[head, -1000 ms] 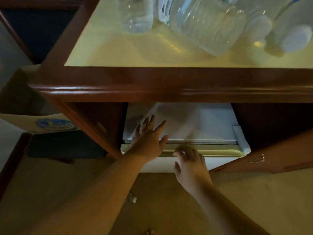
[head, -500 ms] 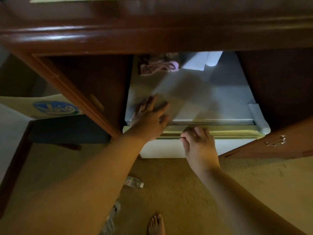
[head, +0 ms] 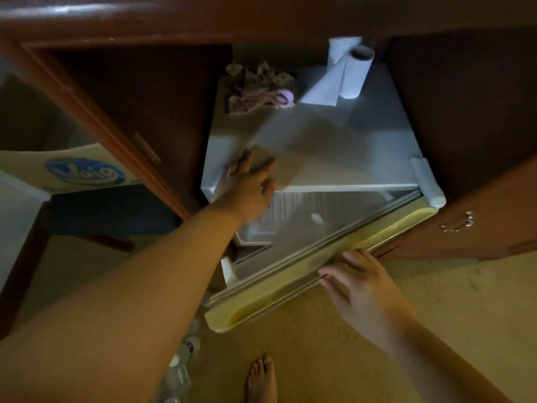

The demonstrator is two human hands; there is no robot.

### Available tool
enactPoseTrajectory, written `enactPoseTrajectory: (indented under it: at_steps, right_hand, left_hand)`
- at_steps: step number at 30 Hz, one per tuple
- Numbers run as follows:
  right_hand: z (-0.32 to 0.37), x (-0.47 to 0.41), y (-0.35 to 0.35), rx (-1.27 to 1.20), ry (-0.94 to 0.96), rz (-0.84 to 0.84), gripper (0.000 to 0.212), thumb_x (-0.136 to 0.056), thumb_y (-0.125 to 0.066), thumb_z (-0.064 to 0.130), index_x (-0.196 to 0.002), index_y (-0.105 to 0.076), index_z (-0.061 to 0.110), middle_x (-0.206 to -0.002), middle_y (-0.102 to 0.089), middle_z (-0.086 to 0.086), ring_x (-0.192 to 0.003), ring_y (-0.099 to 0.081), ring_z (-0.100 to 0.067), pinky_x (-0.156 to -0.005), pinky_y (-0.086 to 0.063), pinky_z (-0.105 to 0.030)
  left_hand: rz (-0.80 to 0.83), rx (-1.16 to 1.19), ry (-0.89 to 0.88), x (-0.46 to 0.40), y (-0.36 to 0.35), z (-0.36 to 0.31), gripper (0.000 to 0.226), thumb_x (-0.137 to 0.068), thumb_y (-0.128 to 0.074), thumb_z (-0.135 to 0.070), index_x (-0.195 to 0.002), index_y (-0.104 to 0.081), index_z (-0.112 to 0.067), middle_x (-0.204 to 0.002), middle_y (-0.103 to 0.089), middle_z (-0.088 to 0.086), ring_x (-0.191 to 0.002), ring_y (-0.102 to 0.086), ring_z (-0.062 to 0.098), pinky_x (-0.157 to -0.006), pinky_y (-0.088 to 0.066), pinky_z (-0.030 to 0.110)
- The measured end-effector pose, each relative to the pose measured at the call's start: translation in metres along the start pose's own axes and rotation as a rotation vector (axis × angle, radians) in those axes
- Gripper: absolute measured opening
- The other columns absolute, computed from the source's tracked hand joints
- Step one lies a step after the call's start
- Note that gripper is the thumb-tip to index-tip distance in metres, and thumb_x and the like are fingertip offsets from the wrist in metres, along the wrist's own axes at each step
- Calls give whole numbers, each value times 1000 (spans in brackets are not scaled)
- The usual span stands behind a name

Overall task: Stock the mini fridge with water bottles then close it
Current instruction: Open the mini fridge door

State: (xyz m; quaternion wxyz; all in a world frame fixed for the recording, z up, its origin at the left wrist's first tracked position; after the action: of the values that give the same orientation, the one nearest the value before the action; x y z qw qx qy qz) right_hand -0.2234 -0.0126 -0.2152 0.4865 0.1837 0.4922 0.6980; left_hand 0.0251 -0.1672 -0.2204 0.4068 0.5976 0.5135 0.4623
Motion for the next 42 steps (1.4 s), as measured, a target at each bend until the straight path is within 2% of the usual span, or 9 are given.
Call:
enactPoseTrajectory:
  at_steps: [4,7,11,14,17,20,27,36,42]
  right_hand:
    - [-11,34,29,-104,-135,-161,22,-85,-74,13,-108,-75,13,-113,-53,-5,-90,-61,-14,-79,-52,-21]
    - [-24,43,46,-76,-322,-223,45,-84,-75,15,-128,-65,15,-125,-48,-8,-109,-57,-23,-88,-51,-27]
    - [-45,39,46,-141,-672,-90,87,-89,-73,29,-158,-22,23,-159,-23,-7,-149,-29,-31,-114,-41,-49]
    - [-56,33,36,-104,-783,3,97,-94,-65,27,-162,4,20,-170,3,-10,-158,-5,-33,-124,-26,-53]
    - [-65,38,28,47,-800,80,99,-96,-59,24,-161,14,9,-169,18,-16,-157,11,-34,-128,-12,-51]
    - [-74,51,31,196,-794,151,94,-95,-49,19,-159,20,7,-167,27,-15,-155,22,-32,-128,1,-50]
    - [-92,67,47,342,-806,294,102,-95,-48,42,-156,29,11,-164,35,-10,-156,20,-31,-128,-4,-49]
    - [-120,69,57,457,-867,271,108,-92,-51,56,-159,23,14,-167,29,-11,-155,17,-39,-126,0,-57]
    - [-140,77,67,530,-780,299,105,-93,-37,73,-159,24,19,-168,26,-9,-156,13,-39,-126,-3,-58]
  left_hand:
    - [-5,-33,65,14,0,-18,58,-107,-35,-53,-163,-30,-37,-176,-9,6,-162,-9,27,-129,-13,47]
    - [19,-114,63,31,-6,-51,64,-107,-26,-61,-166,-15,-37,-177,2,3,-163,-1,27,-131,-5,46]
    - [71,-167,-55,42,-15,-93,68,-106,-21,-65,-166,-2,-39,-176,12,2,-162,8,27,-129,2,47]
    - [113,-182,-83,41,-27,-109,68,-107,-23,-64,-166,-2,-39,-176,13,2,-162,9,27,-129,1,47]
    - [73,-233,-50,39,-39,-112,72,-106,-25,-65,-166,5,-38,-175,17,4,-162,12,29,-130,1,48]
    - [56,-263,-42,40,-49,-112,79,-104,-26,-68,-165,12,-37,-173,23,6,-161,17,31,-131,3,50]
    - [-13,-216,-25,43,-54,-117,88,-99,-32,-76,-166,8,-36,-174,20,10,-161,15,33,-131,-3,52]
    - [-36,-252,-44,46,-58,-114,93,-97,-32,-77,-163,19,-37,-172,27,10,-159,21,32,-130,-4,54]
    - [-91,-227,-65,46,-61,-112,95,-95,-36,-79,-164,16,-38,-173,22,11,-161,16,33,-130,-6,55]
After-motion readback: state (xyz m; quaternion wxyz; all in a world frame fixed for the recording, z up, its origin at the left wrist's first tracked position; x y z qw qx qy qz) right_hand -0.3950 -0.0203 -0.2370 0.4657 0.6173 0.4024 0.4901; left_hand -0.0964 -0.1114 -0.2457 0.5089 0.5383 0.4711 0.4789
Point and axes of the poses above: each hand's wrist, its own x-axis away from the middle knuckle, its own y-axis out of the back of the hand, z = x × y, the point moved 5 cm from there along -x, towards the middle knuckle
